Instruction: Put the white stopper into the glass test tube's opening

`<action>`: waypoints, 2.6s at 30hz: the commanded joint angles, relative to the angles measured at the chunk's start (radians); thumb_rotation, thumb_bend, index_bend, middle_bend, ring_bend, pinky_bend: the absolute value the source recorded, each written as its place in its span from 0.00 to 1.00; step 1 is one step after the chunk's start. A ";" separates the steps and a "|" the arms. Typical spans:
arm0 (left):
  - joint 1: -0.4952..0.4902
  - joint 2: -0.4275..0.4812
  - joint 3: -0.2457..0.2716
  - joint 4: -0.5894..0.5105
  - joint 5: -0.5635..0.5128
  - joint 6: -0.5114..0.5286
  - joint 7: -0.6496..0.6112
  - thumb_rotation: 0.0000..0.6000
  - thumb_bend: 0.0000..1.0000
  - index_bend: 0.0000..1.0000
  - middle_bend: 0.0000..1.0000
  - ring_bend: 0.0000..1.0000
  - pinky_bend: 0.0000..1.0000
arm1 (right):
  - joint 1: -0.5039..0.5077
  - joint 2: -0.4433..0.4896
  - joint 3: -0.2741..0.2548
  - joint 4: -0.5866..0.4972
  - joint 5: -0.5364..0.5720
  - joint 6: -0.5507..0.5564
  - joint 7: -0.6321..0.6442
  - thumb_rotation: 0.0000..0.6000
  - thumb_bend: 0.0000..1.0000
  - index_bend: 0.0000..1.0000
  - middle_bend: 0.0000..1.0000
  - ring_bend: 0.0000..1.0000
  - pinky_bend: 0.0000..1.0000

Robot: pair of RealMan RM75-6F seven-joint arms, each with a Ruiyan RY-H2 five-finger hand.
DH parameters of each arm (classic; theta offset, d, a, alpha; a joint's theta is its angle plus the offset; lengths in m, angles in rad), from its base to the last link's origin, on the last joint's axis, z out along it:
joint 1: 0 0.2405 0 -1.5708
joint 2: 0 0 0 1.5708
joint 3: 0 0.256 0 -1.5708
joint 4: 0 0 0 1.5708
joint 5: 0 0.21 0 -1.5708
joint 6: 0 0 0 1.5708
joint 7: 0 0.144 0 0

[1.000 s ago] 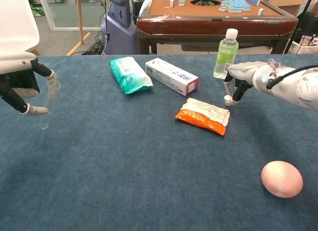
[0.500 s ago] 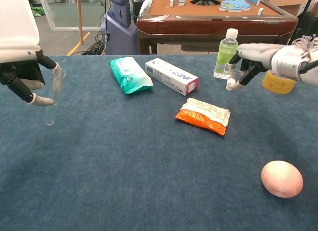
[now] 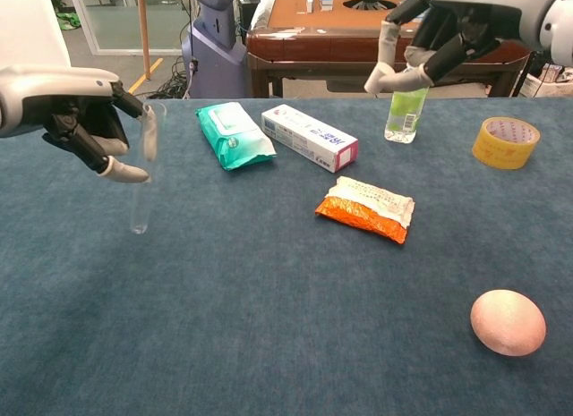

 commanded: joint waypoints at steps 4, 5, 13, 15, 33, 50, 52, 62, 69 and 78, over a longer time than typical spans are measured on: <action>-0.047 -0.030 -0.011 -0.014 -0.059 -0.003 0.016 1.00 0.27 0.66 1.00 1.00 1.00 | 0.001 0.005 0.011 -0.069 -0.065 0.017 0.048 1.00 0.35 0.61 0.91 0.98 1.00; -0.056 -0.034 -0.011 -0.015 -0.068 0.000 0.027 1.00 0.27 0.66 1.00 1.00 1.00 | 0.004 0.003 0.013 -0.077 -0.068 0.017 0.050 1.00 0.36 0.61 0.91 0.98 1.00; -0.142 -0.067 -0.020 -0.034 -0.184 0.043 0.122 1.00 0.27 0.66 1.00 1.00 1.00 | 0.047 -0.029 0.028 -0.116 -0.043 0.014 0.020 1.00 0.35 0.61 0.91 0.98 1.00; -0.165 -0.075 -0.023 -0.035 -0.219 0.057 0.146 1.00 0.27 0.66 1.00 1.00 1.00 | 0.059 -0.041 0.028 -0.119 -0.031 0.012 0.009 1.00 0.35 0.61 0.91 0.98 1.00; -0.260 -0.112 -0.034 -0.041 -0.356 0.121 0.211 1.00 0.27 0.66 1.00 1.00 1.00 | 0.112 -0.098 0.007 -0.110 0.037 0.020 -0.064 1.00 0.35 0.61 0.91 0.98 1.00; -0.301 -0.122 -0.029 -0.054 -0.399 0.148 0.238 1.00 0.27 0.66 1.00 1.00 1.00 | 0.139 -0.110 -0.007 -0.108 0.067 0.015 -0.087 1.00 0.35 0.61 0.91 0.98 1.00; -0.303 -0.122 -0.028 -0.055 -0.401 0.149 0.239 1.00 0.27 0.66 1.00 1.00 1.00 | 0.141 -0.112 -0.008 -0.107 0.069 0.016 -0.089 1.00 0.35 0.61 0.91 0.98 1.00; -0.313 -0.128 -0.024 -0.054 -0.407 0.153 0.240 1.00 0.27 0.66 1.00 1.00 1.00 | 0.148 -0.116 -0.012 -0.098 0.078 0.015 -0.086 1.00 0.35 0.61 0.91 0.98 1.00; -0.324 -0.135 -0.020 -0.053 -0.420 0.157 0.250 1.00 0.27 0.66 1.00 1.00 1.00 | 0.155 -0.124 -0.016 -0.092 0.082 0.013 -0.088 1.00 0.36 0.61 0.91 0.98 1.00; -0.333 -0.136 -0.022 -0.057 -0.426 0.160 0.253 1.00 0.27 0.65 1.00 1.00 1.00 | 0.164 -0.134 -0.024 -0.084 0.090 0.012 -0.098 1.00 0.35 0.61 0.91 0.98 1.00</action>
